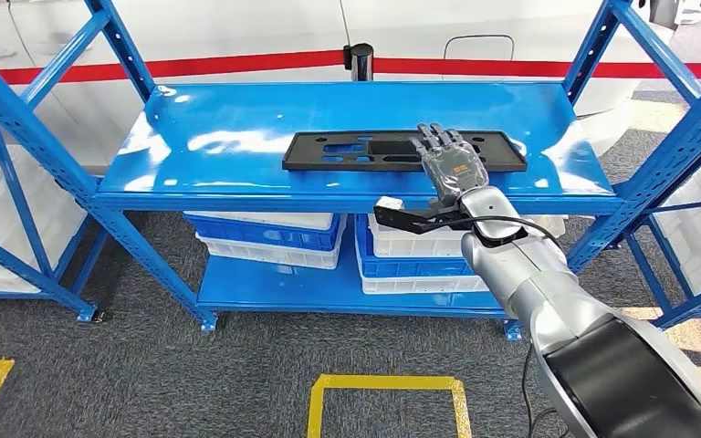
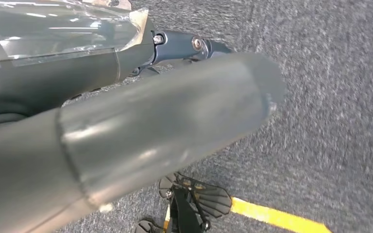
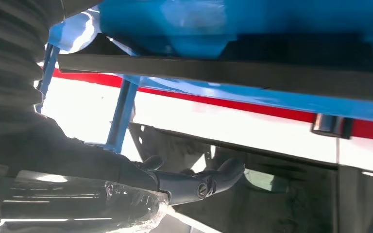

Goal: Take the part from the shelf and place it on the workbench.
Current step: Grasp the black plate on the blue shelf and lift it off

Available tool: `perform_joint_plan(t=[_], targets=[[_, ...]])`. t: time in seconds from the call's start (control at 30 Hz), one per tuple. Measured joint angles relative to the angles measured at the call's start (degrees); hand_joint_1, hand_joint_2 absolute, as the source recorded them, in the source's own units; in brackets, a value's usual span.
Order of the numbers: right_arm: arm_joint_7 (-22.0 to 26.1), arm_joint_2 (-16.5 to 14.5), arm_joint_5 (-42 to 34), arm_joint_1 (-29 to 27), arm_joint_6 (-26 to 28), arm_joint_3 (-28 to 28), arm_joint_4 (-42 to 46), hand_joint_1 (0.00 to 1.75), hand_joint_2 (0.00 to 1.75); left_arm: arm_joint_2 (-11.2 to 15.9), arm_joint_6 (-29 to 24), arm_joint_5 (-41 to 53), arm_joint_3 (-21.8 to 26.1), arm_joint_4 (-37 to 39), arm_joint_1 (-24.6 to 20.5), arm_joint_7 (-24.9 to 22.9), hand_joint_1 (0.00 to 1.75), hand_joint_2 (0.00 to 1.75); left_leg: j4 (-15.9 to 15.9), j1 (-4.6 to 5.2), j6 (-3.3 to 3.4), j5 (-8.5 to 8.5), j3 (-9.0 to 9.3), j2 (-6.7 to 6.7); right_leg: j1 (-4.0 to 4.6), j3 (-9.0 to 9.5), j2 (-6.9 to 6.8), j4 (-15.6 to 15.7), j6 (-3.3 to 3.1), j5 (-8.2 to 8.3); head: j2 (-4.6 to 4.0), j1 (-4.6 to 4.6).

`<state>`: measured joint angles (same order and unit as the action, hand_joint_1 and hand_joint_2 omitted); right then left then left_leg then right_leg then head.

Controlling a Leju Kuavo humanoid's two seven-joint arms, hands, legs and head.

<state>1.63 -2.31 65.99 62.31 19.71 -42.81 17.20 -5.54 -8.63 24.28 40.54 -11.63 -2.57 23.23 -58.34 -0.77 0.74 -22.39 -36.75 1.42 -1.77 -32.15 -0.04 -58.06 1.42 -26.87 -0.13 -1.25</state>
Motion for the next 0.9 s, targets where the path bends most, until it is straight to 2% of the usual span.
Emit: perform_joint_plan(t=[0.07, 0.13, 0.17, 0.2, 0.23, 0.3, 0.33, 0.37, 0.4, 0.47, 0.53, 0.57, 0.63, 0.67, 0.7, 0.73, 0.77, 0.8, 0.83, 0.87, 0.9], targets=[[0.0, -0.18, 0.18, 0.04, -0.07, 0.01, 0.0, 0.0, 1.75, -0.05, -0.03, 0.25, 0.01, 0.0, -0.13, 1.35, 0.0, 0.0, -4.76, -0.14, -0.64, -2.1, -2.55, -0.85, 0.05, 0.27, 0.13, 0.01, -0.43, -0.1, 0.0, -0.14], [-0.02, -0.27, 0.28, -0.24, -0.09, 0.02, -0.05, 0.0, 1.75, -0.11, -0.25, 0.37, 0.02, 0.0, -0.26, 2.49, 0.0, 0.87, -12.43, -0.17, -1.06, -4.89, -7.16, -1.25, 0.35, 0.47, 0.16, 0.0, -0.92, -0.45, 0.0, -0.19], [-0.1, -0.31, 0.28, -0.5, -0.06, 0.03, -0.08, 0.0, 1.75, -0.15, -0.38, 0.42, 0.02, 0.0, -0.26, 2.89, 0.0, 1.31, -14.97, -0.14, -0.98, -5.44, -9.04, -1.29, 0.58, 0.61, 0.17, 0.0, -1.18, -0.67, 0.0, -0.18], [-0.23, -0.38, 0.32, -0.76, -0.03, 0.03, -0.1, 0.0, 1.75, -0.19, -0.51, 0.48, 0.03, 0.0, -0.23, 3.23, 0.0, 1.31, -15.49, -0.04, -0.69, -4.93, -9.94, -1.28, 0.84, 0.83, 0.19, 0.0, -1.4, -0.9, 0.0, -0.19], [-0.4, -0.49, 0.39, -0.96, 0.01, 0.04, -0.1, 0.0, 1.75, -0.21, -0.61, 0.55, 0.04, 0.0, -0.22, 3.52, 0.0, 0.87, -13.63, 0.15, -0.13, -3.3, -9.6, -1.27, 1.12, 1.15, 0.22, 0.01, -1.58, -1.16, 0.0, -0.18], [-0.84, -0.9, 0.63, -1.15, 0.06, 0.03, -0.11, 0.0, 1.75, -0.15, -0.81, 0.73, 0.05, -0.01, -0.24, 4.0, 0.0, 0.0, -5.87, 1.02, 1.88, 1.32, -6.51, -1.25, 1.56, 1.96, 0.29, 0.11, -1.85, -1.78, 0.0, -0.12], [-1.08, -1.15, 0.73, -1.18, 0.14, 0.03, -0.14, 0.0, 1.75, -0.11, -0.92, 0.82, 0.04, 0.0, -0.3, 4.14, 0.0, 0.0, -2.49, 1.5, 2.85, 2.58, -4.98, -1.34, 1.74, 2.3, 0.35, 0.25, -1.85, -2.07, 0.0, -0.05], [-1.33, -1.42, 0.78, -1.25, 0.22, 0.04, -0.16, 0.0, 1.75, -0.05, -1.04, 0.87, 0.04, -0.01, -0.36, 4.19, 0.0, 0.0, -0.34, 1.91, 3.62, 3.11, -3.89, -1.4, 1.79, 2.5, 0.39, 0.4, -1.75, -2.34, 0.0, -0.03], [-1.56, -1.7, 0.8, -1.4, 0.31, 0.05, -0.2, 0.0, 1.75, 0.01, -1.15, 0.9, 0.05, -0.01, -0.41, 4.13, 0.0, 0.0, 0.51, 2.21, 4.08, 2.92, -3.36, -1.47, 1.75, 2.63, 0.39, 0.55, -1.53, -2.58, 0.0, 0.03], [-2.1, -2.29, 0.93, -1.71, 0.37, 0.08, -0.22, 0.0, 1.75, 0.01, -1.43, 0.92, 0.09, -0.01, -0.39, 3.67, 0.0, 0.0, 1.36, 2.18, 4.29, 2.79, -2.49, -1.56, 1.86, 2.94, 0.33, 1.04, -1.09, -2.98, 0.0, -0.04], [-2.56, -2.69, 1.11, -1.75, 0.36, 0.11, -0.23, 0.0, 1.75, -0.04, -1.62, 0.93, 0.17, 0.0, -0.4, 3.09, 0.0, 0.0, 2.98, 1.83, 4.32, 3.07, -1.04, -1.74, 2.07, 2.57, 0.26, -0.31, -0.99, -3.98, 0.0, 0.05], [-2.69, -2.77, 1.17, -1.72, 0.33, 0.12, -0.26, 0.0, 1.75, -0.09, -1.62, 0.94, 0.24, 0.0, -0.49, 2.85, 0.0, 0.0, 3.69, 1.6, 4.24, 3.1, -0.35, -1.8, 2.1, 1.21, 0.24, -2.92, -1.04, -5.0, 0.0, 0.11], [-2.76, -2.8, 1.21, -1.91, 0.29, 0.13, -0.35, 0.0, 1.75, -0.22, -1.55, 0.99, 0.33, 0.0, -0.7, 2.49, 0.0, 0.0, 3.85, 1.6, 4.04, 2.75, 0.11, -1.6, 1.82, -3.47, 0.23, -10.64, -0.98, -7.27, 0.0, 0.11], [-2.76, -2.82, 1.25, -2.17, 0.27, 0.14, -0.41, 0.0, 1.75, -0.28, -1.54, 1.03, 0.36, 0.0, -0.78, 2.33, 0.0, 0.0, 3.76, 1.56, 3.85, 2.47, 0.2, -1.43, 1.62, -5.8, 0.22, -13.75, -0.7, -7.83, 0.0, 0.11], [-2.82, -2.83, 1.33, -2.43, 0.24, 0.15, -0.47, 0.0, 1.75, -0.33, -1.54, 1.11, 0.36, 0.01, -0.79, 2.21, 0.0, 0.0, 3.59, 1.51, 3.65, 2.18, 0.28, -1.26, 1.39, -7.15, 0.21, -14.77, -0.2, -7.44, 0.0, 0.1], [-2.93, -2.85, 1.44, -2.57, 0.15, 0.17, -0.52, 0.0, 1.75, -0.37, -1.54, 1.19, 0.37, 0.01, -0.76, 2.09, 0.0, 0.0, 3.26, 1.42, 3.42, 1.84, 0.35, -1.11, 1.18, -7.36, 0.2, -13.52, 0.51, -6.07, 0.0, 0.1], [-3.12, -2.88, 1.59, -2.6, 0.04, 0.18, -0.55, 0.0, 1.75, -0.4, -1.54, 1.27, 0.37, 0.02, -0.73, 1.97, 0.0, 0.0, 2.76, 1.29, 3.1, 1.4, 0.4, -0.99, 0.94, -6.47, 0.17, -10.21, 1.31, -3.93, 0.0, 0.12], [-3.41, -2.93, 1.7, -2.61, -0.08, 0.2, -0.58, 0.0, 1.75, -0.43, -1.54, 1.36, 0.37, 0.02, -0.71, 1.85, 0.0, 0.0, 2.09, 1.2, 2.69, 0.85, 0.39, -0.9, 0.72, -5.25, 0.14, -6.59, 1.83, -1.84, 0.0, 0.1], [-3.71, -3.04, 1.78, -2.59, -0.18, 0.21, -0.61, 0.0, 1.75, -0.4, -1.55, 1.39, 0.39, 0.02, -0.73, 1.76, 0.0, 0.0, 1.27, 1.2, 2.26, 0.27, 0.26, -0.81, 0.57, -4.02, 0.13, -3.47, 2.0, -0.23, 0.0, 0.13], [-4.07, -3.2, 1.81, -2.59, -0.23, 0.24, -0.64, 0.0, 1.75, -0.37, -1.56, 1.44, 0.39, 0.02, -0.74, 1.69, 0.0, 0.0, 0.62, 1.25, 1.89, -0.2, 0.11, -0.75, 0.53, -3.18, 0.16, -1.63, 1.72, 0.69, 0.0, 0.1], [-4.47, -3.37, 1.8, -2.57, -0.26, 0.31, -0.68, 0.0, 1.75, -0.33, -1.59, 1.51, 0.4, 0.02, -0.75, 1.61, 0.0, 0.0, 0.18, 1.32, 1.61, -0.52, -0.01, -0.71, 0.59, -2.88, 0.2, -1.18, 1.17, 0.89, 0.0, 0.03]])
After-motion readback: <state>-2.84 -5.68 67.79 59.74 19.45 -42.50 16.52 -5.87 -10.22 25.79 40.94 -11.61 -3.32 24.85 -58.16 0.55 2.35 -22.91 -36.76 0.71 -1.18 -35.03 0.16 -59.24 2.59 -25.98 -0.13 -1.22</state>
